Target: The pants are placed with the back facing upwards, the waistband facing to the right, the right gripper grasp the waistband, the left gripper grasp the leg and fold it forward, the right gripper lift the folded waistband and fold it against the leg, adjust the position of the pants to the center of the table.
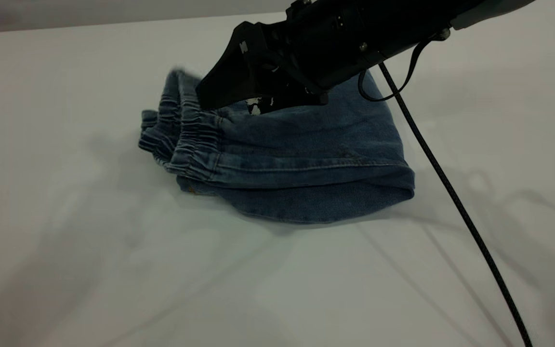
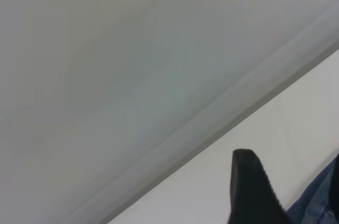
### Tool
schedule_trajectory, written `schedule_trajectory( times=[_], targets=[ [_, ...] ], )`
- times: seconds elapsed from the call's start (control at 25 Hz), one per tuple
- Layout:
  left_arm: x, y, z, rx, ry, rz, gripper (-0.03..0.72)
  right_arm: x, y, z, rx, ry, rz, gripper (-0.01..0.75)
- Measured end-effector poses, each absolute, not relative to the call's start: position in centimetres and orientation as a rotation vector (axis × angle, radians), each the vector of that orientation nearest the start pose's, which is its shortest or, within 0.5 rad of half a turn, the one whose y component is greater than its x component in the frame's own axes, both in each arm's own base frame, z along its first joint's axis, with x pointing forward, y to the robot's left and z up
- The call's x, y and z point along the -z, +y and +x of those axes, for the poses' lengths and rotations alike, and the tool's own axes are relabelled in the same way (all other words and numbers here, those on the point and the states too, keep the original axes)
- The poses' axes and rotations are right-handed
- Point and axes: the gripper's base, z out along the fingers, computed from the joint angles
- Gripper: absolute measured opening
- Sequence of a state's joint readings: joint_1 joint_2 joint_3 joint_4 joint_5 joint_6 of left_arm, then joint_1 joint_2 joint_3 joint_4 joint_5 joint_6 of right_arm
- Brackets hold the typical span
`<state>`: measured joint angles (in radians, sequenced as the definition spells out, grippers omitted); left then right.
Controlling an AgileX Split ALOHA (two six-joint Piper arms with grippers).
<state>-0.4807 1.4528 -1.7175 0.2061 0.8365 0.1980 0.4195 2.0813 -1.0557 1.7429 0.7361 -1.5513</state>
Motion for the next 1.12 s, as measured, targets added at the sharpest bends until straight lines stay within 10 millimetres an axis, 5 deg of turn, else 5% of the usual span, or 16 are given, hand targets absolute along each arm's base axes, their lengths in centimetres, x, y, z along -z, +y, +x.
schedule_trajectory(
  times=[0.28,0.56,0.84,1.12],
  targets=[
    [-47.3,-13.5,28.3,-0.023,1.919,0.719,0.342,-12.0,20.5,32.8,-1.041,2.476,-0.5,0.516],
    [-47.2,-13.5,28.2,-0.013,1.934,0.721,0.342,-15.7,23.6,33.1,-0.776,2.42,-0.673,0.513],
    [-47.0,-13.4,28.1,-0.02,1.961,0.732,0.342,-16.1,26.4,33.6,-0.588,2.486,-0.83,0.513],
    [-46.9,-13.4,28.1,-0.022,1.969,0.735,0.342,-15.5,25.5,35.7,-0.18,2.724,-0.732,0.513]
  ],
)
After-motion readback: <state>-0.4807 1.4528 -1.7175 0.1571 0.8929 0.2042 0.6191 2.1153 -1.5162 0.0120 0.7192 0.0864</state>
